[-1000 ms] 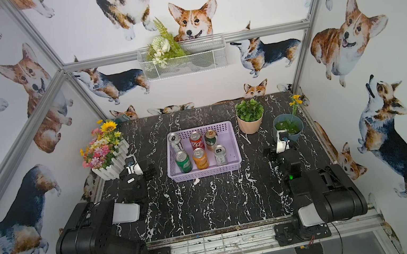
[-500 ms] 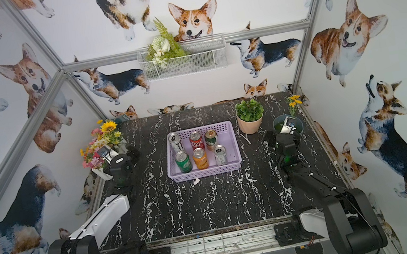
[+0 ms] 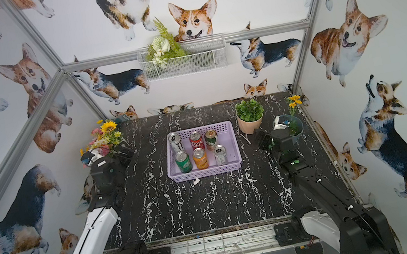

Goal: Take out the drinks from the basket
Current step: Pick up the drink from the basket.

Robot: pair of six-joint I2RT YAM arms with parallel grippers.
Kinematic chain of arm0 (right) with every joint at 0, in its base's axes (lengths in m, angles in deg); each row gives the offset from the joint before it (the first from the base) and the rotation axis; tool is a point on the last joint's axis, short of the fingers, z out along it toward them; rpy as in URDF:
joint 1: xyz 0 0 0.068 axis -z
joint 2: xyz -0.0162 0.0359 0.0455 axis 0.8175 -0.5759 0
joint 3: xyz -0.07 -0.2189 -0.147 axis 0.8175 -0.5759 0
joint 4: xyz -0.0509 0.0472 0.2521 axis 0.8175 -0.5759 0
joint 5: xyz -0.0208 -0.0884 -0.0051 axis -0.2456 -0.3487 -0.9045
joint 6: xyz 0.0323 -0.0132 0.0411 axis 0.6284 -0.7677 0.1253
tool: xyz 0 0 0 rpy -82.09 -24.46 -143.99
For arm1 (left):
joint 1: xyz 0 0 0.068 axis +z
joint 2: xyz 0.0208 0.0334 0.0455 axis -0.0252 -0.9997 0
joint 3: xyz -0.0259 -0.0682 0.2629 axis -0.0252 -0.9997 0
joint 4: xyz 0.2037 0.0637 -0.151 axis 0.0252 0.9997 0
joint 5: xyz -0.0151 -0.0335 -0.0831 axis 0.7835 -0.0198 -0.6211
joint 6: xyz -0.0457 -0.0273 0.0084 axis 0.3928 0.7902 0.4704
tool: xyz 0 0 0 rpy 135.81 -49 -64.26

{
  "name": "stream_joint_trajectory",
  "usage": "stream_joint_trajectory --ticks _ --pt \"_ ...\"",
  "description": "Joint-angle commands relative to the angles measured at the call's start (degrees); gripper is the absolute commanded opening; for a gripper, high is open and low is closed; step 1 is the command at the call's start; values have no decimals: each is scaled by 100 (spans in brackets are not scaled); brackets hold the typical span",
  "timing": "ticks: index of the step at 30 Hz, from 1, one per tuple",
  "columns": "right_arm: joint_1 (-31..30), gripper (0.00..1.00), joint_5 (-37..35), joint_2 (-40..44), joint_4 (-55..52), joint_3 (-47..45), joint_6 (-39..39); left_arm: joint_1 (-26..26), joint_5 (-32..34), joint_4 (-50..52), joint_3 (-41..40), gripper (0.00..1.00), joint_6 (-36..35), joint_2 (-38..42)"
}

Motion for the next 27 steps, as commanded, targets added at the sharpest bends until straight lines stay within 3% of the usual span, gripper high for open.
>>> stream_joint_trajectory --ticks 1,7,16,27 --pt "-536 100 888 -431 -675 451 -682 -175 -1116 1377 539 100 -446 -380" --pt "-1950 100 -105 -1042 -1027 1177 -1065 -726 -1315 1518 639 100 -962 -202" --pt "-2351 95 -491 -1897 -1428 1836 -937 -971 -1321 1838 822 100 -1307 -430" --pt "-2621 83 -780 -2413 -752 1700 -817 -1386 -935 1910 813 100 -1474 -485"
